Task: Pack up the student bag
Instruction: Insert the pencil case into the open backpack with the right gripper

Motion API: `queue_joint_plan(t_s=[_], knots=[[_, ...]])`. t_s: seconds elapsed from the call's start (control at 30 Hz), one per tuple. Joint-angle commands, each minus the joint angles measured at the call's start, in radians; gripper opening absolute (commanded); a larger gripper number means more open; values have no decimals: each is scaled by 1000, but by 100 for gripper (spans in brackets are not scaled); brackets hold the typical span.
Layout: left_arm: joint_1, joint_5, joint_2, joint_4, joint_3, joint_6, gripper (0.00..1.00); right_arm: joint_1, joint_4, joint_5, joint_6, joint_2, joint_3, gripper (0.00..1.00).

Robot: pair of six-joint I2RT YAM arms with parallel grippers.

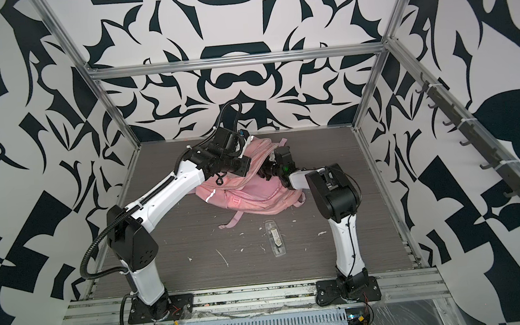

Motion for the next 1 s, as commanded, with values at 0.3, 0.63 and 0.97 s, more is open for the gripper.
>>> queue_joint_plan(t_s=[0.3, 0.63, 0.97], knots=[[14, 37, -60, 58, 37, -25, 0, 14, -488, 50, -306, -42, 279, 50], [28, 48, -73, 75, 2, -43, 0, 15, -613, 72, -387, -86, 283, 59], [30, 50, -64, 69, -6, -47, 0, 27, -723, 121, -457, -144, 242, 60]])
